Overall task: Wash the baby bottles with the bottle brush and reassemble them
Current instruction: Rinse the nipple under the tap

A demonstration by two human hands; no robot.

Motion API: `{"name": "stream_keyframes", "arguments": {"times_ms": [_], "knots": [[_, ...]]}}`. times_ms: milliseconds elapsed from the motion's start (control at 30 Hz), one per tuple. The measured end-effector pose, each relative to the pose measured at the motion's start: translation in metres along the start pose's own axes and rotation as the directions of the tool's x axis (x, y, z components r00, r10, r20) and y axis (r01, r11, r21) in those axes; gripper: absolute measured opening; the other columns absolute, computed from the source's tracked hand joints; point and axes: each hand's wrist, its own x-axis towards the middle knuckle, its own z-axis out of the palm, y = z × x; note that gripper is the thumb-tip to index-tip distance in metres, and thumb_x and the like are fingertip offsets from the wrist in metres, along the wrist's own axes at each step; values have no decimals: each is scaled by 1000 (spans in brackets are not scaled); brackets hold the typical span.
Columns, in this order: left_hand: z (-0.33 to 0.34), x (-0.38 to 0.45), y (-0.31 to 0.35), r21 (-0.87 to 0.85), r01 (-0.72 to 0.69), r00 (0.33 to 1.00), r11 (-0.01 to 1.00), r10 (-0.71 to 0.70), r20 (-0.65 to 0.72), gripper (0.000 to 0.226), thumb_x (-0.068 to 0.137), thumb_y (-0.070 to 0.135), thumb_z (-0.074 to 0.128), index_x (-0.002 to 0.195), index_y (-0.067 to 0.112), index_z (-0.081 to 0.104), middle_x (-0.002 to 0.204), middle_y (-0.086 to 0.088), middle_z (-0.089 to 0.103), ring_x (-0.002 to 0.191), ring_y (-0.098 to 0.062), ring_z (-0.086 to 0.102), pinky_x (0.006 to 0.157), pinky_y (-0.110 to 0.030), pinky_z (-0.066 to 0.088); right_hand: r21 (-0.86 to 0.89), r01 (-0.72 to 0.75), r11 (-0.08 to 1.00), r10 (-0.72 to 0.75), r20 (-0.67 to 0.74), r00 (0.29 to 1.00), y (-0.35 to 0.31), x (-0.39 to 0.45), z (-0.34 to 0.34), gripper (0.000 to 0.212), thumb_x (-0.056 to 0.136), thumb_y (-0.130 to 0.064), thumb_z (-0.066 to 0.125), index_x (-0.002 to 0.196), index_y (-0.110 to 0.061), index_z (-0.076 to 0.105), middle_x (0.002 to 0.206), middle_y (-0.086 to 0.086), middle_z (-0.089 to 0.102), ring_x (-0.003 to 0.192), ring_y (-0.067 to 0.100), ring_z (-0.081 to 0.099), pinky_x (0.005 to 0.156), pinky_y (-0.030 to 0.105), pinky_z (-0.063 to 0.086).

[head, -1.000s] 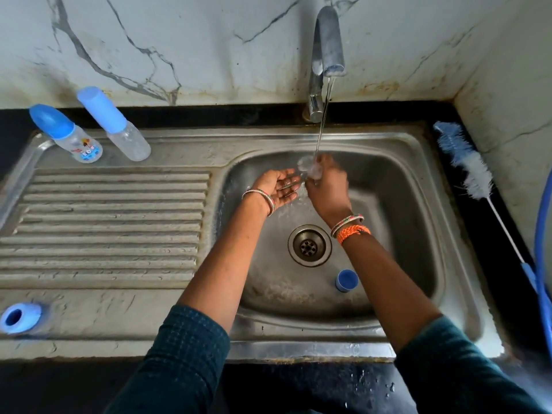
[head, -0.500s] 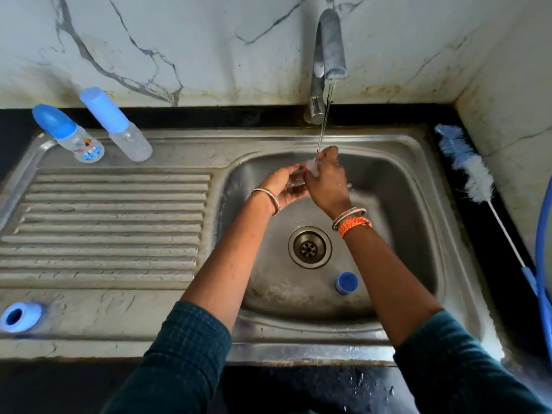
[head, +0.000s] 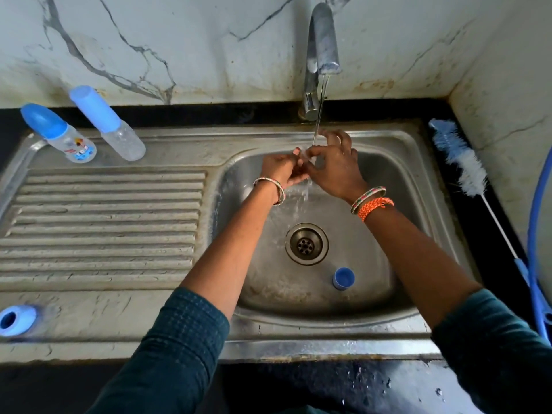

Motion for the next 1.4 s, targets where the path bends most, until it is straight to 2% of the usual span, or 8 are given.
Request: {"name": "stream_keyframes", "arguments": {"times_ms": [100, 233, 300, 400, 567, 767, 1000, 1400], "knots": [[7, 1, -12, -32, -113, 990, 993, 115, 78, 21, 94, -1, 51, 78, 9, 61, 51, 10, 63, 53, 0, 62, 59, -20, 56, 297, -165, 940, 162, 35, 986, -3, 3, -3, 16, 87, -31, 66, 89, -16, 69, 108, 7, 63, 112, 22, 51, 96, 38, 44], [11, 2, -19, 94, -389, 919, 917, 379, 107, 23, 90, -12, 49, 109, -9, 62, 63, 19, 68, 65, 6, 63, 68, -15, 54, 694, -644, 322, 336, 552, 763, -6, 4, -17, 9, 91, -13, 59, 82, -14, 61, 79, 2, 57, 69, 12, 46, 63, 26, 42], [8, 5, -21, 139, -421, 907, 896, 415, 68, 18, 90, -9, 52, 103, -11, 64, 67, 14, 69, 67, 4, 64, 73, -22, 57, 688, -682, 247, 357, 590, 724, -7, 7, -15, 15, 92, -16, 59, 77, -15, 58, 81, 3, 57, 71, 15, 48, 66, 29, 41], [8, 9, -21, 181, -349, 927, 919, 367, -77, 28, 91, 23, 62, 72, 4, 69, 62, -5, 67, 63, -17, 63, 68, -43, 59, 690, -436, 578, 459, 167, 873, -21, 13, 0, 31, 81, -30, 74, 68, -3, 65, 72, 13, 68, 66, 30, 65, 64, 39, 55], [19, -2, -7, 370, -280, 906, 886, 372, -204, 50, 96, 35, 51, 79, -7, 70, 62, -11, 55, 56, -16, 49, 50, -26, 34, 277, -101, 955, 191, -322, 927, -40, -6, 4, 33, 89, -37, 60, 76, -9, 72, 77, 7, 73, 74, 24, 68, 72, 38, 54], [18, -1, -16, 266, -170, 950, 949, 230, -213, 60, 88, 57, 53, 45, 15, 51, 44, -3, 49, 49, -24, 53, 54, -34, 47, 453, -79, 888, 240, -310, 920, -34, -14, 1, 26, 79, -28, 72, 92, -12, 55, 65, -1, 65, 60, 15, 64, 61, 34, 54], [19, 1, -20, -185, 41, 999, 982, -37, 24, 34, 100, 26, 44, 72, 12, 58, 56, 1, 56, 53, -10, 51, 47, -21, 41, 414, -38, 910, 146, -232, 962, -32, -2, 6, 34, 85, -16, 67, 118, -8, 61, 107, 7, 68, 99, 20, 64, 89, 34, 52], [19, -7, -24, -358, 57, 993, 932, -16, 116, 30, 101, 28, 40, 90, 10, 61, 79, -3, 63, 76, -12, 59, 64, -20, 50, 501, -74, 862, 253, -301, 919, -38, -1, 12, 12, 82, -13, 72, 84, -9, 61, 76, -6, 60, 69, 4, 56, 62, 7, 44]]}}
